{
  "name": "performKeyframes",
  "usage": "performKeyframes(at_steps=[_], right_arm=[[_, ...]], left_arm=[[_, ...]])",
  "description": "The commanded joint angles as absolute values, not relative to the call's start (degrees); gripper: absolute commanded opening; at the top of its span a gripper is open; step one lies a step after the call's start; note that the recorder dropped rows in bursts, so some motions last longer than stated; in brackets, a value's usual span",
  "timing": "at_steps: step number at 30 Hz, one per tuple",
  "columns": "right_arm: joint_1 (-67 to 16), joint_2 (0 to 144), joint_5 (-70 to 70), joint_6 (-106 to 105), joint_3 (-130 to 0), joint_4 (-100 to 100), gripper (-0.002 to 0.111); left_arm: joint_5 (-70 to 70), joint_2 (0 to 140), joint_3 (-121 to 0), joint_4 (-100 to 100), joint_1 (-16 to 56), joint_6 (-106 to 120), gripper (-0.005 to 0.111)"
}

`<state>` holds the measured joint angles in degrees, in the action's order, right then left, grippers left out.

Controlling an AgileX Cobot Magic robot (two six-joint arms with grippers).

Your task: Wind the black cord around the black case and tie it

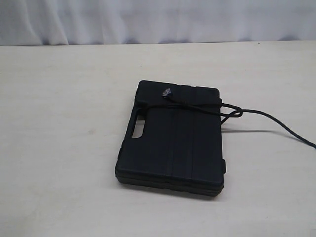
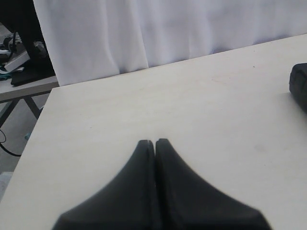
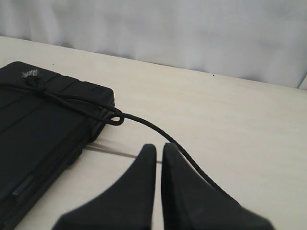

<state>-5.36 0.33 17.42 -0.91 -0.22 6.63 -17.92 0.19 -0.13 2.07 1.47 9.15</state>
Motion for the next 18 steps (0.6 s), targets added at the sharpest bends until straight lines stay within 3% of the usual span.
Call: performKeyframes(at_steps=[1, 18], right_arm=[[-5.5, 0.0, 18.0, -1.9, 0.0, 6.9, 0.004], [-5.5, 0.0, 19.6, -0.8, 0.0, 6.7, 0.004]], left_arm=[[-17.5, 0.0, 0.0, 2.3, 1.5, 9.0, 0.0], [-17.5, 0.0, 0.0, 2.3, 1.5, 9.0, 0.0]])
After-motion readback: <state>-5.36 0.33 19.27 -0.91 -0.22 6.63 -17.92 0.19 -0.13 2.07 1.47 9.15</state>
